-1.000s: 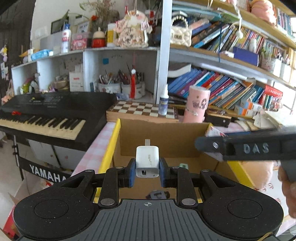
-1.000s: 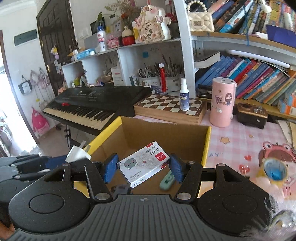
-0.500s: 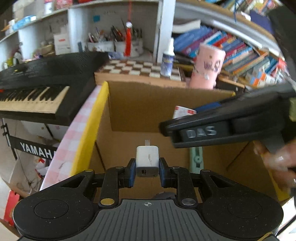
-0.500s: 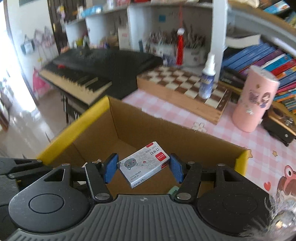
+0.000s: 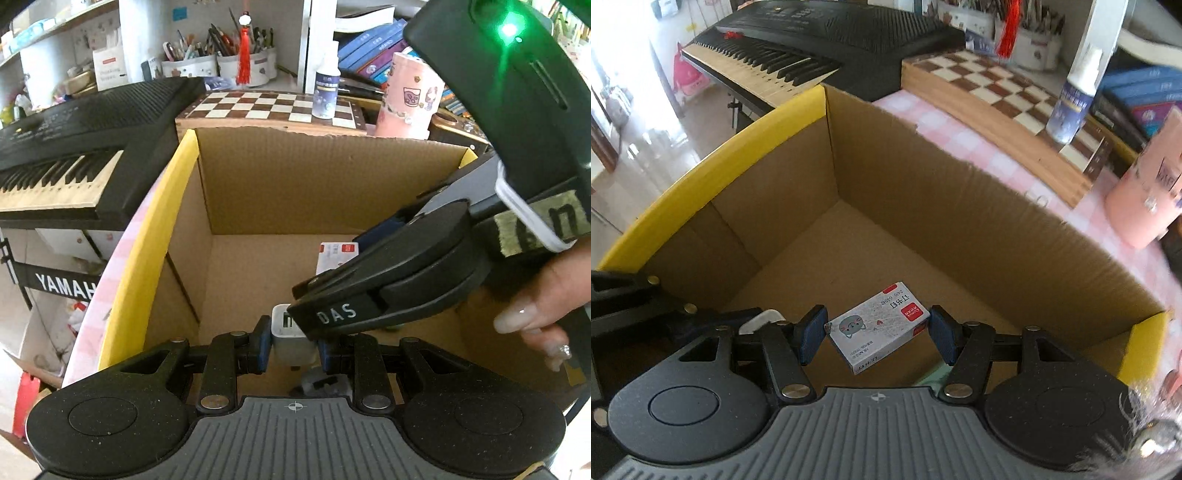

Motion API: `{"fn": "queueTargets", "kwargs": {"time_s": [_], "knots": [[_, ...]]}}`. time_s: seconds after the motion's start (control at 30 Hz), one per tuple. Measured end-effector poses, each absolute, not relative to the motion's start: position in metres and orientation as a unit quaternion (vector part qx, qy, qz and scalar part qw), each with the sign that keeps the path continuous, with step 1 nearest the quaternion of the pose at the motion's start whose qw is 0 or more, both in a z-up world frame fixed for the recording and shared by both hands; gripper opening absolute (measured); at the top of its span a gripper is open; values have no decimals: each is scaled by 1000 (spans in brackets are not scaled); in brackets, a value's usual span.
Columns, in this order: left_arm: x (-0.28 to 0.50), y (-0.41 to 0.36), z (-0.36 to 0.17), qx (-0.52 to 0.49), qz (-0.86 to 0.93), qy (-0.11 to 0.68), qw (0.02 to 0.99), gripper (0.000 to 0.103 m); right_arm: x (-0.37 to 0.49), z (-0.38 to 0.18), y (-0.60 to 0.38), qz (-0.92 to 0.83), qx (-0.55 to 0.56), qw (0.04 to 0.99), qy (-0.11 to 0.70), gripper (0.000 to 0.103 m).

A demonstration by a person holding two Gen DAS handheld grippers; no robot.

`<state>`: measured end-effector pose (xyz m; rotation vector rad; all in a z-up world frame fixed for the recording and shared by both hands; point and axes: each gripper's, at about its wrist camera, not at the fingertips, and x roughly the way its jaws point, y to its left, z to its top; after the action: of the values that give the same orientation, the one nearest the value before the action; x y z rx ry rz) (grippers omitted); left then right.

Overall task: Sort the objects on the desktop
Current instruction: 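Open the left tool to drop the plug while the right tool releases the medicine box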

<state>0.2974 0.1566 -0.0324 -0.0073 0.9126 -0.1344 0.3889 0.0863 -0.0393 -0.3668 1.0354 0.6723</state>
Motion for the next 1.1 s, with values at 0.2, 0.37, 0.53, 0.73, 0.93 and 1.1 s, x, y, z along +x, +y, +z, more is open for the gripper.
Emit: {"fn": "queueTargets", "kwargs": {"time_s": [0.2, 0.37, 0.53, 0.73, 0.93, 1.1], "knots": [[286, 157, -23, 17, -58, 409, 910, 28, 386, -34, 86, 312, -172, 804, 476, 58], [274, 156, -8, 41, -51, 376, 924, 36, 380, -20, 78, 308, -135, 817, 469, 58], [255, 160, 8, 48, -42, 340, 938, 47, 360, 2, 71, 304, -114, 842, 430, 59], [225, 168, 29, 44, -20, 303, 952, 54, 327, 39, 48, 279, -83, 886, 361, 62], [192, 176, 43, 27, -2, 274, 961, 57, 288, 65, 15, 232, -55, 926, 292, 63], [167, 179, 47, 15, 6, 258, 966, 57, 255, 71, -7, 190, -41, 948, 252, 67]]}}
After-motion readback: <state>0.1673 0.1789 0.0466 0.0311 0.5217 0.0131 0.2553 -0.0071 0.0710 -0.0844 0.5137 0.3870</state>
